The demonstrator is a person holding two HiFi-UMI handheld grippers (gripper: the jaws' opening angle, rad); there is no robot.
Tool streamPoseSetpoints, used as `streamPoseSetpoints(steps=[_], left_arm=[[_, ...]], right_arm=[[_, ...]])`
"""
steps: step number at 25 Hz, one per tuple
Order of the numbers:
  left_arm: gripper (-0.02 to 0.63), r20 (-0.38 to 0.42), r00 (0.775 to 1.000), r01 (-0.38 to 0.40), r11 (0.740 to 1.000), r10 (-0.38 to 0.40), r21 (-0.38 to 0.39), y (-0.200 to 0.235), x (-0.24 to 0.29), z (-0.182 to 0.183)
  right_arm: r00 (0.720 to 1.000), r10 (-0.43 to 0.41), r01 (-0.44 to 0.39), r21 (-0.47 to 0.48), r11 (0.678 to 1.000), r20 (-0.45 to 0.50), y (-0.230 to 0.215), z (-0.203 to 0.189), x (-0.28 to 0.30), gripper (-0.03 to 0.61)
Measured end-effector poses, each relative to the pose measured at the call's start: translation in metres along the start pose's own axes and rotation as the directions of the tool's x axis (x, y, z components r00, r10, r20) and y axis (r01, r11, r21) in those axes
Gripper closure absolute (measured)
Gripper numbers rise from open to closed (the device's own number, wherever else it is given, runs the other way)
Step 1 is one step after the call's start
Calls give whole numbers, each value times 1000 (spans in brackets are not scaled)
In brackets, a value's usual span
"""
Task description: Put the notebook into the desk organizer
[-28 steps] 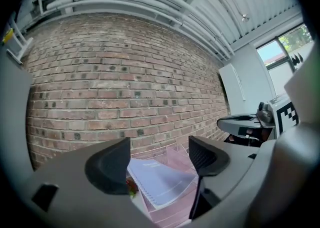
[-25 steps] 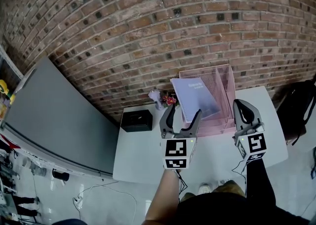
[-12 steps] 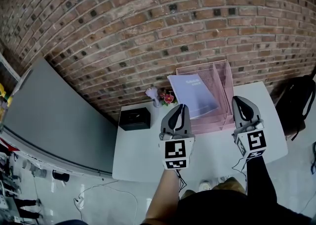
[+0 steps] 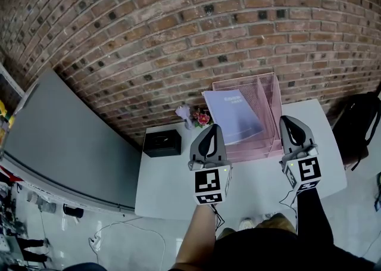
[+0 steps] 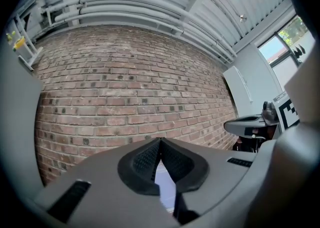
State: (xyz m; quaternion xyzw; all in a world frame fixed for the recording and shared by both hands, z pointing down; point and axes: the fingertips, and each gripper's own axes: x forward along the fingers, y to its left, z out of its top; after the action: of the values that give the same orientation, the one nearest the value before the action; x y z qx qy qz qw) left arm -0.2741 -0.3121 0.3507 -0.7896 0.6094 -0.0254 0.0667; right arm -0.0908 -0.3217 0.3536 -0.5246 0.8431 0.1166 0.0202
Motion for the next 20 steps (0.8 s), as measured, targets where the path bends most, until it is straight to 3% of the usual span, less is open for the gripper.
streamPoseSetpoints(steps=[20], left_arm=[[599, 14, 1000, -3, 999, 3, 34, -7, 2, 6]], right_arm=[[1000, 12, -12, 3, 1000, 14, -4, 2, 1, 557]])
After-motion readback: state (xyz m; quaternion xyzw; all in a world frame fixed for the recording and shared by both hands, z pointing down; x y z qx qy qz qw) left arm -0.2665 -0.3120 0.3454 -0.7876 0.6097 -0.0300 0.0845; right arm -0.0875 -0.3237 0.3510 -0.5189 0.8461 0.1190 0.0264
